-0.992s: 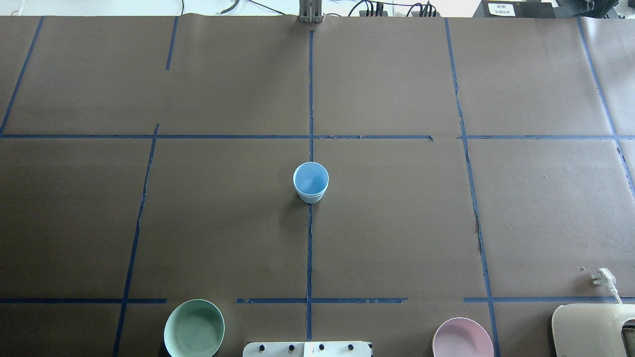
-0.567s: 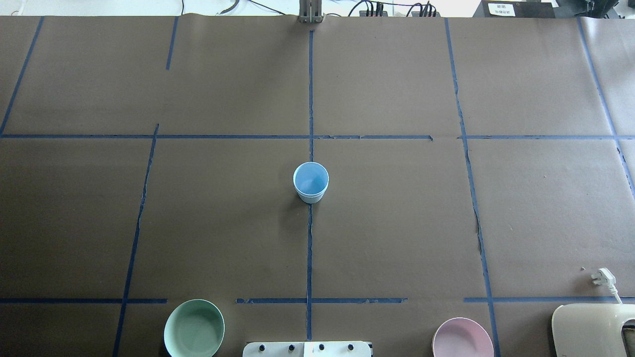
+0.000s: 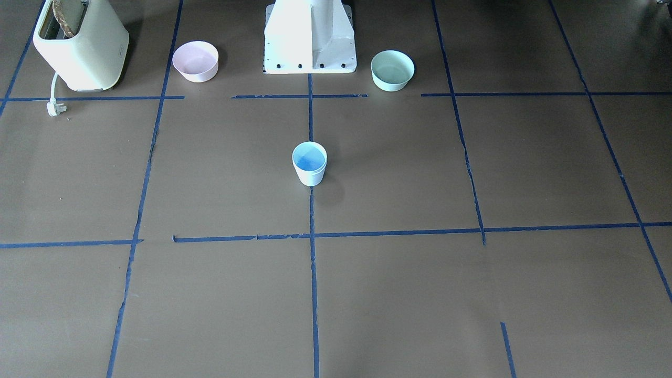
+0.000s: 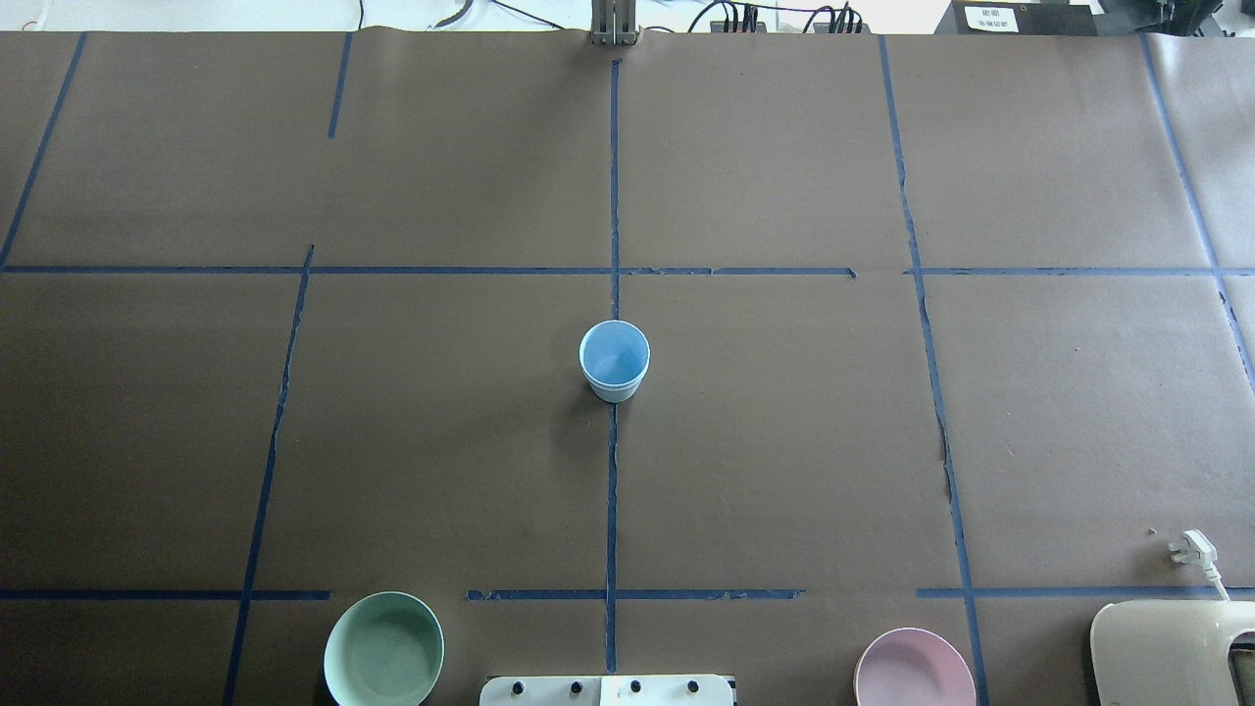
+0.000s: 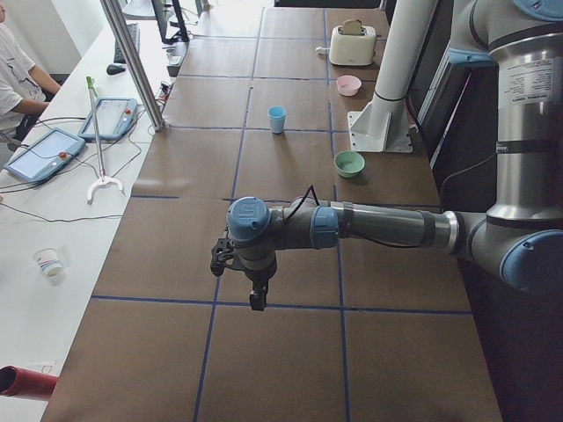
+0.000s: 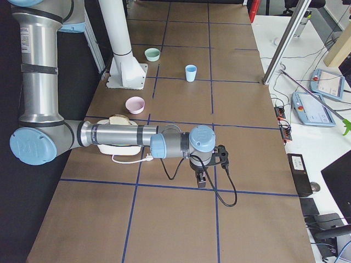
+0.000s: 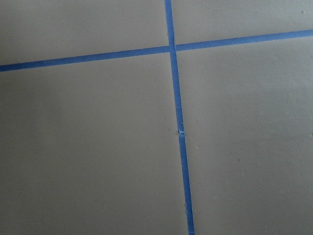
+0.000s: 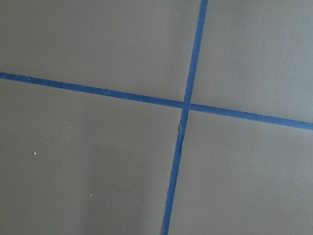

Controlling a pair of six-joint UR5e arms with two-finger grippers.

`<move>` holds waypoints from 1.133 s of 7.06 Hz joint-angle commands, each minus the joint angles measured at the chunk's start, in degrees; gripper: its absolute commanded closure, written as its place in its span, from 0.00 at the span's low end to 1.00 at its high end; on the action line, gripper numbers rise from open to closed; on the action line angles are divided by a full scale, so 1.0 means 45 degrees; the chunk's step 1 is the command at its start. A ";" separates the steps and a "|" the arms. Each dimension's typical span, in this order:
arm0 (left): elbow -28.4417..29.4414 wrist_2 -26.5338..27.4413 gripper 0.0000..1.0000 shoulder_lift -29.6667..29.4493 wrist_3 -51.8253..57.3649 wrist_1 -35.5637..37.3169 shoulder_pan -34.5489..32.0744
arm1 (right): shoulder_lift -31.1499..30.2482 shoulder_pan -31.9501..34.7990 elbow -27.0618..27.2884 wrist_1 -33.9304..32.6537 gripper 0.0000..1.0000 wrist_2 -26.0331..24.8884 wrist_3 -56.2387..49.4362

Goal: Stack blue cups with both arms

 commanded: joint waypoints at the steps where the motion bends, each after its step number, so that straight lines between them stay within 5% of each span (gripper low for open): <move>1: -0.0171 -0.0025 0.00 0.0072 0.0001 -0.0029 0.0019 | -0.0001 0.0000 -0.0029 0.0007 0.01 0.0010 0.0020; 8: -0.0387 0.0014 0.00 -0.0123 0.0059 0.0030 0.0039 | 0.0058 0.0000 -0.0476 0.0046 0.01 0.0010 -0.0174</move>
